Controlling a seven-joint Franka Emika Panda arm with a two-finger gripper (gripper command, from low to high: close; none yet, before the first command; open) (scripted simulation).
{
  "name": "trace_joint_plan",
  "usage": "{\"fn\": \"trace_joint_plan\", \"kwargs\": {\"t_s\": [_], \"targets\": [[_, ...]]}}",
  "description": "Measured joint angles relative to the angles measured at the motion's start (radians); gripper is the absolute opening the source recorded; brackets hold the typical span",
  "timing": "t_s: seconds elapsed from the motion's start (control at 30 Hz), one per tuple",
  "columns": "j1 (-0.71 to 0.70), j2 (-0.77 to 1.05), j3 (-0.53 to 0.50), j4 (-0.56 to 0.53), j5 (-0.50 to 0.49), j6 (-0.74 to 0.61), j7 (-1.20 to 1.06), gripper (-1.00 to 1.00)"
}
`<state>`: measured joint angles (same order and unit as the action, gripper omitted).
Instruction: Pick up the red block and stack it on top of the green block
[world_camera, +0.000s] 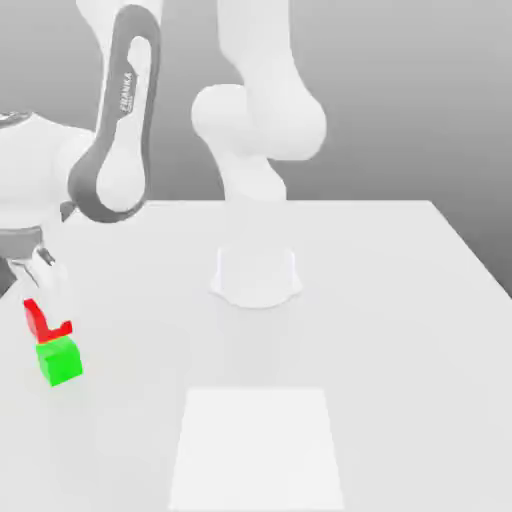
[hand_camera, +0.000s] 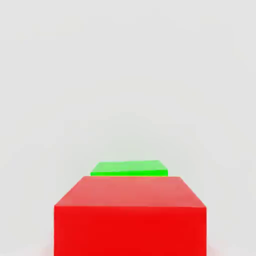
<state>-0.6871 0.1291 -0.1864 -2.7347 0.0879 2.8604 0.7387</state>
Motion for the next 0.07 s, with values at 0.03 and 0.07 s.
{"fn": "trace_joint_plan", "kwargs": {"t_s": [0.03,0.07], "targets": [[0.0,0.0,0.0,0.0,0.0,0.0,0.0,1.0],[0.0,0.0,0.0,0.0,0.0,0.0,0.0,1.0]]}}
